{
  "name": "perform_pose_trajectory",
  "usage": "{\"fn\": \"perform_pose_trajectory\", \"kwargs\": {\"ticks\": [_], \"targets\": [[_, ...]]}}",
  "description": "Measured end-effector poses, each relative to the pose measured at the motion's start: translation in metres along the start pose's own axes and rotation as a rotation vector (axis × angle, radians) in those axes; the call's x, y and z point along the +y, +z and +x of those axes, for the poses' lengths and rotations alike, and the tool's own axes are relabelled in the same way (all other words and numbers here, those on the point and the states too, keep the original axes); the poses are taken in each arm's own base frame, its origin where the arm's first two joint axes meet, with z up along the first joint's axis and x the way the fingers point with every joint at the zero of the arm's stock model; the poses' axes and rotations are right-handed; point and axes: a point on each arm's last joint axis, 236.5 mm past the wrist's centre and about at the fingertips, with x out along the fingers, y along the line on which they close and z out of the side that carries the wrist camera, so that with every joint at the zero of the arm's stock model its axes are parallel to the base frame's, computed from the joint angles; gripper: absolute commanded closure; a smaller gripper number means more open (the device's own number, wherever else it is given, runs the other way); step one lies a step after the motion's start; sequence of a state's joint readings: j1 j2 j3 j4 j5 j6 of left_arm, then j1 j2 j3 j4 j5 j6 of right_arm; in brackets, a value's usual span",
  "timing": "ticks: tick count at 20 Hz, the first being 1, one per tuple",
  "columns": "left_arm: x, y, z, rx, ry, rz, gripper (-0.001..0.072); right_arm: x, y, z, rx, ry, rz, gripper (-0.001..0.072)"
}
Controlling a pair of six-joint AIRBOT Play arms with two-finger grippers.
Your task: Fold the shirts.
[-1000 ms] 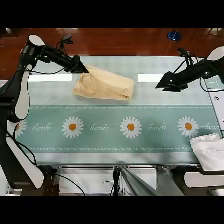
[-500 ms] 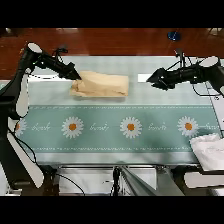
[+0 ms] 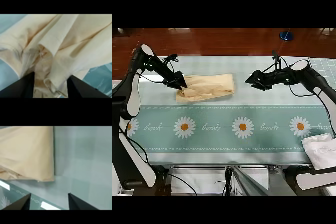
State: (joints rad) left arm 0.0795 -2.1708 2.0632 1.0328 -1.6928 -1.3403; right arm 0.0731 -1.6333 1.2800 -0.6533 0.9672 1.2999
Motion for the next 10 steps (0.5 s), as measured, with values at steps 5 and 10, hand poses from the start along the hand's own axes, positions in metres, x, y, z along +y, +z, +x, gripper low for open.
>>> {"fn": "perform_pose_trajectory", "kwargs": {"ticks": [5,10], "targets": [[-0.031,0.004,-0.027,-0.067,-0.055,-0.016,0.0248,0.002,0.006,0.009,-0.027,0.011,0.023,0.0183],[-0.020,0.002,-0.085,-0.193,0.137,-0.069,0.0249,0.002,0.004,0.024,-0.020,0.042,0.071,0.0183]]}}
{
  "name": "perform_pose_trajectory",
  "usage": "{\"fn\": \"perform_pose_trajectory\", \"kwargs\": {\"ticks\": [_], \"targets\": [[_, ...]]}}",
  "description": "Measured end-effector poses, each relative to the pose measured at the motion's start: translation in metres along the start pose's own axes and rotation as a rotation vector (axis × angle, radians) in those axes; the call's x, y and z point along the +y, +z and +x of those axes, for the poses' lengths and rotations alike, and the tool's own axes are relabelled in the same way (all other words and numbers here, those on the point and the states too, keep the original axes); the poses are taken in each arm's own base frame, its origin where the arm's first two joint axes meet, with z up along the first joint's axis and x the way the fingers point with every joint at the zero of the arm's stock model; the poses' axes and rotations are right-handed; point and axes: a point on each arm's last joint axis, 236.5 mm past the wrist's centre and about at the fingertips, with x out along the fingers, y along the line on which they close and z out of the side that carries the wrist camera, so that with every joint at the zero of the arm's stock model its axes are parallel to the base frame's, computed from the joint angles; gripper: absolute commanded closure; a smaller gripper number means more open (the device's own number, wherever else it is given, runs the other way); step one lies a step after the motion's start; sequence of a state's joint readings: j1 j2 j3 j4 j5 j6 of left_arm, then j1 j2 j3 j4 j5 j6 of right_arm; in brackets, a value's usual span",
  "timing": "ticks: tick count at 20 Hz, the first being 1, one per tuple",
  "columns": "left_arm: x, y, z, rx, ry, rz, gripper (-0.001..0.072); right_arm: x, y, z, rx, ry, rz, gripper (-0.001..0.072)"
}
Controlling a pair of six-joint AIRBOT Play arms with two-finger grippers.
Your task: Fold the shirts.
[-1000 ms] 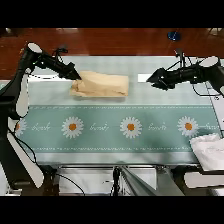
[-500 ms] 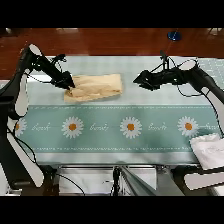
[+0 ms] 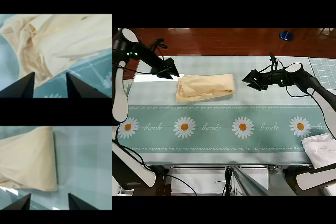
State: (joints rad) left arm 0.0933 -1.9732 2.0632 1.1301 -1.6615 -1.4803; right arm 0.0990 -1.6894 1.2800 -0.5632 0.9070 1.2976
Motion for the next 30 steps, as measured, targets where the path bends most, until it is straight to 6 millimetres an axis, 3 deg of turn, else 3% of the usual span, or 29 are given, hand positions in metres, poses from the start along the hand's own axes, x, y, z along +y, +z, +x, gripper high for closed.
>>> {"fn": "perform_pose_trajectory", "kwargs": {"ticks": [5,8,17,24,27,28,30], "targets": [[0.009,0.003,-0.049,-0.111,0.138,-0.001,0.0249,0.007,-0.015,0.021,0.034,0.012,0.000,0.0184],[0.009,0.002,-0.060,-0.133,0.165,0.003,0.0249,0.016,-0.022,0.033,0.038,0.013,-0.014,0.0184],[-0.009,-0.006,-0.059,-0.106,0.181,0.048,0.0248,0.017,-0.022,0.054,-0.003,-0.012,-0.003,0.0185],[-0.039,-0.010,-0.059,-0.108,0.176,0.122,0.0248,0.006,-0.025,0.068,-0.001,-0.023,0.046,0.0185],[-0.053,-0.012,-0.061,-0.114,0.174,0.158,0.0248,0.012,-0.027,0.081,-0.015,0.002,0.083,0.0195],[-0.056,-0.013,-0.061,-0.115,0.174,0.166,0.0248,0.014,-0.027,0.085,-0.024,0.010,0.094,0.0208],[-0.061,-0.014,-0.063,-0.120,0.173,0.182,0.0248,0.018,-0.029,0.095,-0.040,0.022,0.121,0.0448]]}}
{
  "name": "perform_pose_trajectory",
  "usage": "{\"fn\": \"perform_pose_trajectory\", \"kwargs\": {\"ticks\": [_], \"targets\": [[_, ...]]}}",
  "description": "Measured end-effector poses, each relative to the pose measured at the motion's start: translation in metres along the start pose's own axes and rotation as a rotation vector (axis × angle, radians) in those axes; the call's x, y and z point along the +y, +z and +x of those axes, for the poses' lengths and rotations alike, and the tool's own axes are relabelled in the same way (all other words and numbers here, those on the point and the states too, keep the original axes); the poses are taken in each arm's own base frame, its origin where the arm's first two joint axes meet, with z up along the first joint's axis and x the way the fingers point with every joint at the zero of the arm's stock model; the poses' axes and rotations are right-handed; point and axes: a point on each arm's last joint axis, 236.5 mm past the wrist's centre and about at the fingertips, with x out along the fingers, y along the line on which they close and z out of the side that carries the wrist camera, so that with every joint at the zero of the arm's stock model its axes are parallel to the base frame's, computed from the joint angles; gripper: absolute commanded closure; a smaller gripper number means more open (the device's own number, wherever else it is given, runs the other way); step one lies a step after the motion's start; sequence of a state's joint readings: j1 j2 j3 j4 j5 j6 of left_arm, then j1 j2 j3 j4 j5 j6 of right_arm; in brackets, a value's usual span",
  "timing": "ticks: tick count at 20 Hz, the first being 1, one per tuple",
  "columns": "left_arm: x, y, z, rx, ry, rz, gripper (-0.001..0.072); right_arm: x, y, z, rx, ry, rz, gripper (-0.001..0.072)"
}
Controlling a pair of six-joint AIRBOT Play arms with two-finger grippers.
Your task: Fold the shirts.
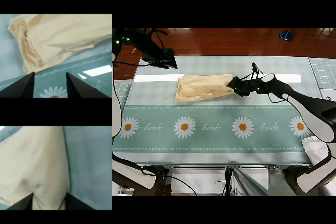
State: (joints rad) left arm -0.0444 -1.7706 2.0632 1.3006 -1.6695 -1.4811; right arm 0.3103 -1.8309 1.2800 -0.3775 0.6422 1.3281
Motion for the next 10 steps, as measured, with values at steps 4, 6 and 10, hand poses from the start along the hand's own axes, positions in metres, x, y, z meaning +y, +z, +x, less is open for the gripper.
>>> {"fn": "perform_pose_trajectory", "kwargs": {"ticks": [4,6,10], "targets": [[-0.004,0.000,-0.003,-0.007,0.000,0.011,0.0248,0.014,-0.006,0.010,-0.005,0.035,0.007,0.0697],[-0.005,0.000,-0.004,-0.010,0.000,0.014,0.0248,0.035,-0.003,0.005,-0.011,0.074,-0.037,0.0697],[-0.006,0.000,-0.008,-0.016,0.001,0.019,0.0248,0.099,0.017,-0.044,-0.045,0.156,-0.197,0.0697]]}}
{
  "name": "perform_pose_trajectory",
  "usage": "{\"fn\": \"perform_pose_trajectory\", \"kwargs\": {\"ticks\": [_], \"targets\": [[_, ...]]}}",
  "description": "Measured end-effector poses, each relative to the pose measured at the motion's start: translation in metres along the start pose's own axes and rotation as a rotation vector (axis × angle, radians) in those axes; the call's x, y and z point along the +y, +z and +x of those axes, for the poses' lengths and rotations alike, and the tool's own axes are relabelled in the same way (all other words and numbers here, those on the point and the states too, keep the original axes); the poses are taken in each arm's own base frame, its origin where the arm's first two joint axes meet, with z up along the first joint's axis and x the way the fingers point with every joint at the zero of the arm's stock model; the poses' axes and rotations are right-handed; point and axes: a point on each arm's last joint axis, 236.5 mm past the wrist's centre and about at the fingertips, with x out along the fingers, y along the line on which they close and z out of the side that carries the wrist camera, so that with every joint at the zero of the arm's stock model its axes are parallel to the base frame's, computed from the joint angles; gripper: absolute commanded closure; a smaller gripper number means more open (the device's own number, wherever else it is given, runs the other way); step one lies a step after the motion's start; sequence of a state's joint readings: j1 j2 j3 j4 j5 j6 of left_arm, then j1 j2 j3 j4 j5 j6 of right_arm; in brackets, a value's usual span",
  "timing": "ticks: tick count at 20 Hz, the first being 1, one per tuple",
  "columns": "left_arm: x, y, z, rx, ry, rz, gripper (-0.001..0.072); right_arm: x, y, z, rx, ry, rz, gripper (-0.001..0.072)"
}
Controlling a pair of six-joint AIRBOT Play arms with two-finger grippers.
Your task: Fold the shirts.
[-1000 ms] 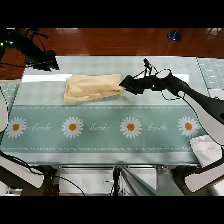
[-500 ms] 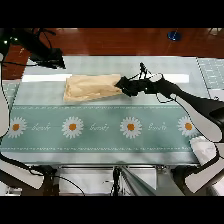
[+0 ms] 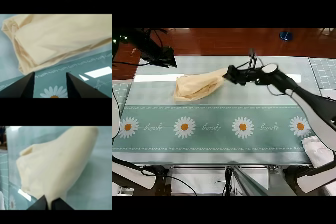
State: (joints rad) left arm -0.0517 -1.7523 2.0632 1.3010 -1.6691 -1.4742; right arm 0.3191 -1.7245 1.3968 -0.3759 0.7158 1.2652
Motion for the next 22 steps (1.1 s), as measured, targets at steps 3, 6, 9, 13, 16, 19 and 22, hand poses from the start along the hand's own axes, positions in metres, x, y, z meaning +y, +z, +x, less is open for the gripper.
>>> {"fn": "perform_pose_trajectory", "kwargs": {"ticks": [3,6,9,13,16,19,22], "targets": [[-0.002,0.000,-0.003,-0.005,-0.001,0.002,0.0248,0.036,0.030,-0.059,-0.034,-0.036,-0.108,0.0698],[-0.004,-0.001,-0.006,-0.004,-0.008,0.005,0.0249,0.056,0.054,-0.142,-0.083,-0.142,-0.190,0.0697],[-0.006,-0.002,-0.006,-0.002,-0.016,0.006,0.0249,0.061,0.064,-0.234,-0.159,-0.266,-0.201,0.0697],[-0.010,-0.002,-0.006,-0.005,-0.032,0.007,0.0248,0.049,0.049,-0.348,-0.247,-0.426,-0.124,0.0697],[-0.016,0.002,-0.006,-0.018,-0.056,0.009,0.0248,0.034,0.021,-0.415,-0.294,-0.546,-0.026,0.0697],[-0.021,0.004,-0.003,-0.025,-0.083,0.008,0.0248,0.015,-0.016,-0.467,-0.307,-0.669,0.086,0.0697],[-0.027,0.004,0.006,-0.023,-0.123,0.009,0.0248,0.000,-0.041,-0.509,-0.360,-0.772,0.190,0.0697]]}}
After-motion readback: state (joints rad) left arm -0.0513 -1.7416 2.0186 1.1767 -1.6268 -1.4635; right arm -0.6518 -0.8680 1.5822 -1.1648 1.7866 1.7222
